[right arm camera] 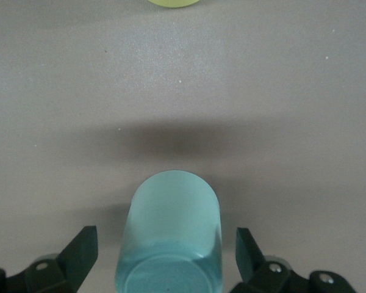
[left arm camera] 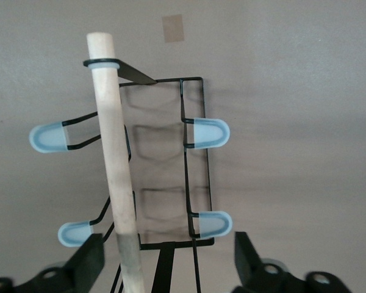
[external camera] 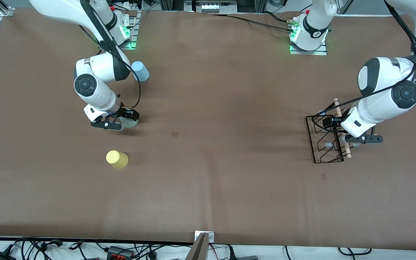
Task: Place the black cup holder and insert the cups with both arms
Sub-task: 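Grasp the teal cup with the right gripper while the left gripper grasps the handle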
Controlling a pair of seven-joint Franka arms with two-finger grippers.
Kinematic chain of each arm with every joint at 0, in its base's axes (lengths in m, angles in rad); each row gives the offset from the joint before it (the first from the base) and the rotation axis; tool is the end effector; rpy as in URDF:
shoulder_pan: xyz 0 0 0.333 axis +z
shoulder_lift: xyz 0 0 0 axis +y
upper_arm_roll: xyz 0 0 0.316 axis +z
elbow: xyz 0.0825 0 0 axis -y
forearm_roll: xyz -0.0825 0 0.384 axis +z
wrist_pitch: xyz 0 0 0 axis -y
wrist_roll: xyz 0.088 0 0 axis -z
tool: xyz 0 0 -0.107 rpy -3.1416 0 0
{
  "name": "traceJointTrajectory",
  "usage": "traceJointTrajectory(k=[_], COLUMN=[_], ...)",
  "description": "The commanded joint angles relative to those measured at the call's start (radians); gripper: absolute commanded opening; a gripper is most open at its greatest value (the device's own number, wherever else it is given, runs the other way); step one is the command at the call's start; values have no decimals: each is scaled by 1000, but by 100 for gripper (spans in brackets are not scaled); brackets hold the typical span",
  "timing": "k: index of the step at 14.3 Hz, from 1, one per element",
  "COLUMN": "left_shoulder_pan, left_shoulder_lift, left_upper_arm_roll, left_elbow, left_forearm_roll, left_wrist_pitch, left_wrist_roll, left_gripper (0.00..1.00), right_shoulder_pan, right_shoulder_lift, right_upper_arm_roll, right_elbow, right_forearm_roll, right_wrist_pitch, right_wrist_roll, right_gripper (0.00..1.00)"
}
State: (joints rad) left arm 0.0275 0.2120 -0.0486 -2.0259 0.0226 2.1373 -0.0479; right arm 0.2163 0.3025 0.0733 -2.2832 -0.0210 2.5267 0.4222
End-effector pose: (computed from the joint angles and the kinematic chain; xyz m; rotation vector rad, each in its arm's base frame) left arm 0.5766 -0.0105 0.3366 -3.1260 -0.0223 0.1563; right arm 0.5050 0.1515 0.2159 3.1243 -0.1842 -0.0907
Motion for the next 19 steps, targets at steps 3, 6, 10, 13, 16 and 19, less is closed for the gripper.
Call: traceJointTrajectory(k=[3,6,10,13,16,19], left_shoulder_pan=[26,26,28,28,20,-38], left_shoulder_lift=[9,10,10,1,1,3], left_upper_arm_roll=[-1,-1,1,1,-13,-39], left_elbow=[-8,-7,6,30,149,251], left_forearm_roll=[-4,-4,-6,-4,-6,-6], left_wrist_pitch=[13,12,10,-7,-147,-282], left_wrist_roll=[23,23,22,20,16,5], left_gripper=[53,34,3,1,1,1], right_shoulder_pan=[14,17,15,17,17,25], right_shoulder_lift=[3,13,13,20,20,18], right_upper_arm_roll=[-6,-6,-6,-6,-6,-6], right_elbow=[-9,-9,-10,-10,-10,-10], right_forearm_roll=[10,10,10,10,10,10], right_wrist_pitch=[18,20,20,20,20,20], right_wrist_roll=[9,9,7,7,7,7], right_gripper=[100,100,100,100,100,100])
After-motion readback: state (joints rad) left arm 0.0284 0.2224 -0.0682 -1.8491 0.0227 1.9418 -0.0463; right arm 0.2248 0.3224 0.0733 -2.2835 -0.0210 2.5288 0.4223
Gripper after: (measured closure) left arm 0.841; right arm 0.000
